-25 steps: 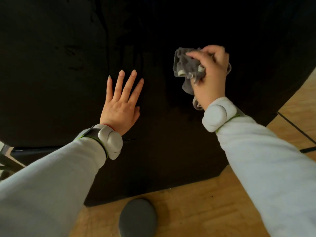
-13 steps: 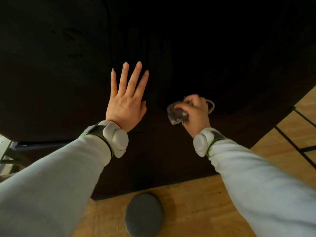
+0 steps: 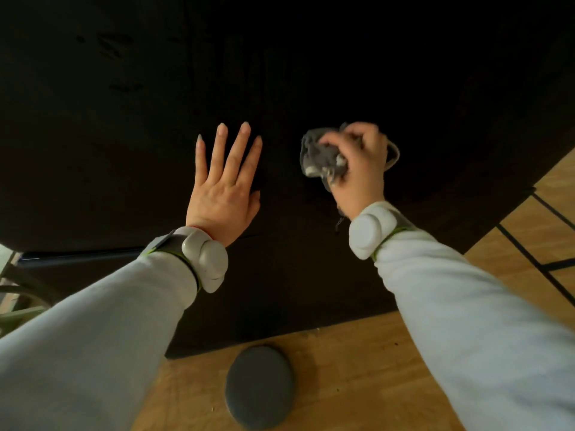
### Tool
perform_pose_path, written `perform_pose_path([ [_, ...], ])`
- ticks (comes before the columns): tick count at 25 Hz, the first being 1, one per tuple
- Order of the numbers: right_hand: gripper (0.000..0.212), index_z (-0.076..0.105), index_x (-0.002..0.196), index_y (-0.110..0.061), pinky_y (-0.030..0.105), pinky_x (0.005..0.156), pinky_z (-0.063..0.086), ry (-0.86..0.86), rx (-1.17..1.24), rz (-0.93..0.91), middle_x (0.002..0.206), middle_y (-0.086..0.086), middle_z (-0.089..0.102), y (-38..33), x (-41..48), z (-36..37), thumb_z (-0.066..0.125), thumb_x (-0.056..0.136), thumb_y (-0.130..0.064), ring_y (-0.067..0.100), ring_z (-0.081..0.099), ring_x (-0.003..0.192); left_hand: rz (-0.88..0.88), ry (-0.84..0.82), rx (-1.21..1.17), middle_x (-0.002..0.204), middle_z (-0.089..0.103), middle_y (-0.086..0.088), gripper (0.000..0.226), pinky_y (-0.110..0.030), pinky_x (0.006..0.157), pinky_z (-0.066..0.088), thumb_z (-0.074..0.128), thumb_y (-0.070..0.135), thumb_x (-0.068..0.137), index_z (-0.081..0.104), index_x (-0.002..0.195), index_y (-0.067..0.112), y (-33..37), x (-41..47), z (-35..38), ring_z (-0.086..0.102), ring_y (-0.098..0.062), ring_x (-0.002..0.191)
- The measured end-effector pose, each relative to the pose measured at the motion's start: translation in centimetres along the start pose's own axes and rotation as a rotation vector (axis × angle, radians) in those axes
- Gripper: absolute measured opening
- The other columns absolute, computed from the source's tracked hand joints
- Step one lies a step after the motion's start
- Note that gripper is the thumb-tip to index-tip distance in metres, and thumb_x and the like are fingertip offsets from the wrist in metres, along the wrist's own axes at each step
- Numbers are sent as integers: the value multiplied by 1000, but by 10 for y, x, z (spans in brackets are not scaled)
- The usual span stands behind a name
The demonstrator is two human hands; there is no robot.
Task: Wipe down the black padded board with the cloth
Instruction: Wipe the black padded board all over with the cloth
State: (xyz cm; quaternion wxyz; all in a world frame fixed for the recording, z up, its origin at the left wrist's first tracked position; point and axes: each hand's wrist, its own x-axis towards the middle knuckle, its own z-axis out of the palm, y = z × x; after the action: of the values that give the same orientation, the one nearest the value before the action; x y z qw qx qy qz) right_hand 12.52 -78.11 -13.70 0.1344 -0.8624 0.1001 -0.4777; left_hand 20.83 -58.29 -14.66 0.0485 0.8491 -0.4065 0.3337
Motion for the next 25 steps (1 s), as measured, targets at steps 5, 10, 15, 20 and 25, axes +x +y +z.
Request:
perform_pose_path([
  [5,33,68,100,-14,40,88,40,-370,56,126,111,14,50,19,-69,25,76,69,-6,35,44,101,19,-24,-9,156,7,-14,78,-52,113,-4,58,26,85,15,148,11,0,-5,2,0,-37,141],
  [10,36,69,100,-11,20,85,32,-415,62,155,111,14,53,13,-67,-2,69,68,4,32,45,105,9,-27,-16,156,6,-13,81,-52,113,-5,60,23,84,13,148,12,2,-10,2,-1,-36,142],
  [15,43,64,107,-11,23,92,29,-42,27,63,114,18,48,-2,-23,-8,68,66,3,21,35,108,-19,-39,-23,156,5,-13,83,-53,112,-5,62,23,83,12,148,12,5,-11,4,-2,-37,141],
  [20,28,68,99,-13,33,90,32,-577,20,164,113,15,49,25,-90,29,71,72,-7,36,45,104,2,-50,-12,156,6,-13,81,-52,113,-5,61,23,84,13,149,12,3,-13,7,0,-38,142],
  [25,27,66,98,-11,31,87,40,-390,97,352,109,12,51,41,-98,10,66,73,-1,27,52,99,-16,-25,-8,156,7,-14,79,-53,112,-5,58,25,86,12,149,14,6,-13,9,0,-39,141],
])
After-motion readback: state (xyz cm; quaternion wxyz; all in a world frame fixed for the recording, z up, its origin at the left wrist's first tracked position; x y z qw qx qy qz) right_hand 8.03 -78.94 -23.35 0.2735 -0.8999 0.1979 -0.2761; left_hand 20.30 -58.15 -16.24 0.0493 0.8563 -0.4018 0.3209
